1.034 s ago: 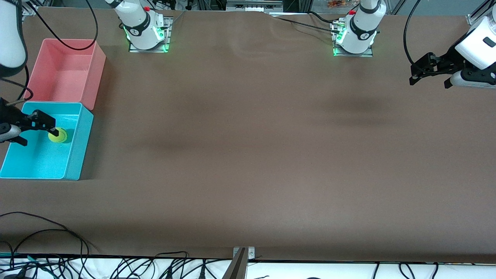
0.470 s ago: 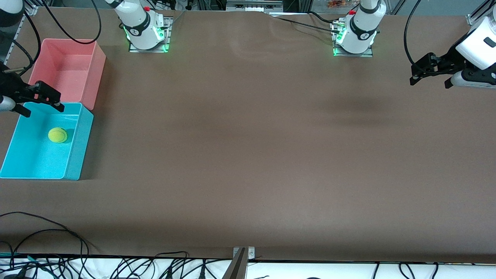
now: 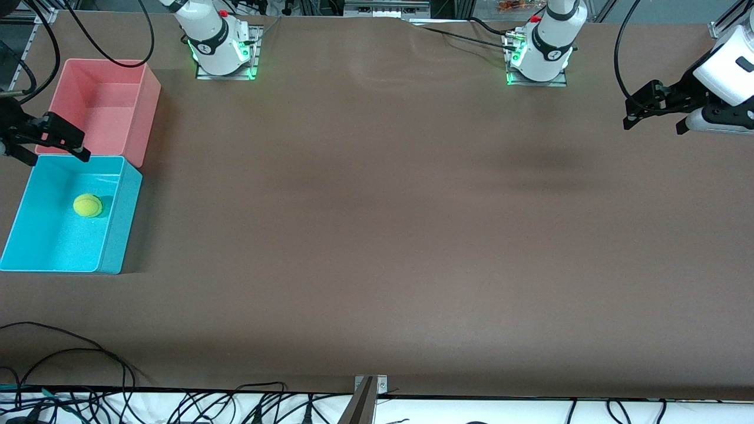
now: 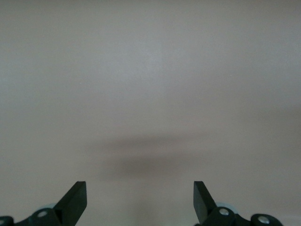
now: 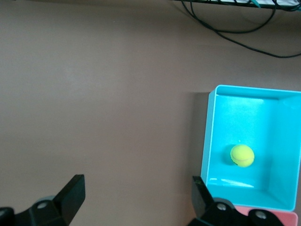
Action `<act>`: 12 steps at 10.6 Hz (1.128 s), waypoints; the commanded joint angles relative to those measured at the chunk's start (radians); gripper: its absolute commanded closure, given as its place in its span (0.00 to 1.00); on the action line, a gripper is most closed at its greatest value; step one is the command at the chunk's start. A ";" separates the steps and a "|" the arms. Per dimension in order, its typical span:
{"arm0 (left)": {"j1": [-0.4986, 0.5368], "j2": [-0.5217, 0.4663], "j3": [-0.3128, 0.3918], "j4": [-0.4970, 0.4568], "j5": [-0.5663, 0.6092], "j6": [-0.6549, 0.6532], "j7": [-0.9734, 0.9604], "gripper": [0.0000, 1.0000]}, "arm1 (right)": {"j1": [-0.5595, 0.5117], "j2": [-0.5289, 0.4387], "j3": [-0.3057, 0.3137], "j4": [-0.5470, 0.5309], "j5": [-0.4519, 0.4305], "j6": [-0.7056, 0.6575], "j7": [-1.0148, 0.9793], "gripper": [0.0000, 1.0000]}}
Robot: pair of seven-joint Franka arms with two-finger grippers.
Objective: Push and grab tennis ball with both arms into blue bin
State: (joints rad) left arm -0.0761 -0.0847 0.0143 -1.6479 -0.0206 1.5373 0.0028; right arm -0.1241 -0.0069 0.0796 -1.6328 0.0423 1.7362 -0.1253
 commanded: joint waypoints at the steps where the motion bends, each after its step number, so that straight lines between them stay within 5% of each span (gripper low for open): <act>1: 0.002 0.010 0.003 0.025 -0.007 -0.014 -0.009 0.00 | 0.107 0.002 -0.090 0.054 -0.024 -0.066 0.094 0.00; 12: 0.004 0.010 0.004 0.025 -0.007 -0.014 -0.009 0.00 | 0.107 0.010 -0.050 0.106 -0.059 -0.150 0.112 0.00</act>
State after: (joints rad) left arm -0.0755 -0.0847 0.0175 -1.6479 -0.0206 1.5373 0.0027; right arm -0.0228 -0.0047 0.0194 -1.5550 0.0074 1.6226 -0.0248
